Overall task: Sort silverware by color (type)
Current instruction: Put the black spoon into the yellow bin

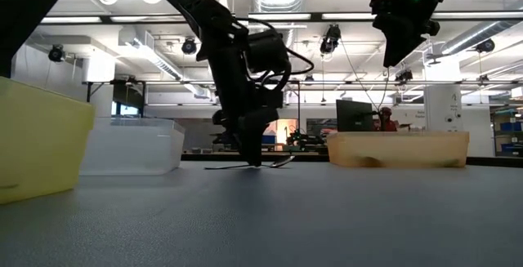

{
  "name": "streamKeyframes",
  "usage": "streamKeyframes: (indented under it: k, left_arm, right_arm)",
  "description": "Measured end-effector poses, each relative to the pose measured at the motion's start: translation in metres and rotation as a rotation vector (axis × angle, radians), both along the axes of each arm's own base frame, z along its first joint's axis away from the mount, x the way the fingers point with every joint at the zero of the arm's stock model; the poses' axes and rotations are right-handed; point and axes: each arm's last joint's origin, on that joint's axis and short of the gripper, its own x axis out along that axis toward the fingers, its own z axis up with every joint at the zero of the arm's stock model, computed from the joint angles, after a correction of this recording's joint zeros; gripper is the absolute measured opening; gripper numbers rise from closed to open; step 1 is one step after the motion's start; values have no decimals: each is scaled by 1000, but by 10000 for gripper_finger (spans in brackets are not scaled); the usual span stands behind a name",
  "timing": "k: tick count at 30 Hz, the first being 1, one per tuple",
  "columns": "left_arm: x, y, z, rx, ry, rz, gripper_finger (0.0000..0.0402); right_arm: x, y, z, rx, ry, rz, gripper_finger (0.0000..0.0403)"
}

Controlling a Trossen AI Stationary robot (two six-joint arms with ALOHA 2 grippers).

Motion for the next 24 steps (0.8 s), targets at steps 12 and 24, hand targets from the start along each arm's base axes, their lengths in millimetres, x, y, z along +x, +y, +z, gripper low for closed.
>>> streamKeyframes:
  k: [12, 24]
  left_arm:
    - [-1, 4, -20, -108, 29, 33, 116]
    - [1, 3, -17, -177, 18, 35, 5]
  right_arm:
    - [0, 0, 0, 0, 0, -1, 130]
    - [0, 0, 0, 0, 0, -1, 136]
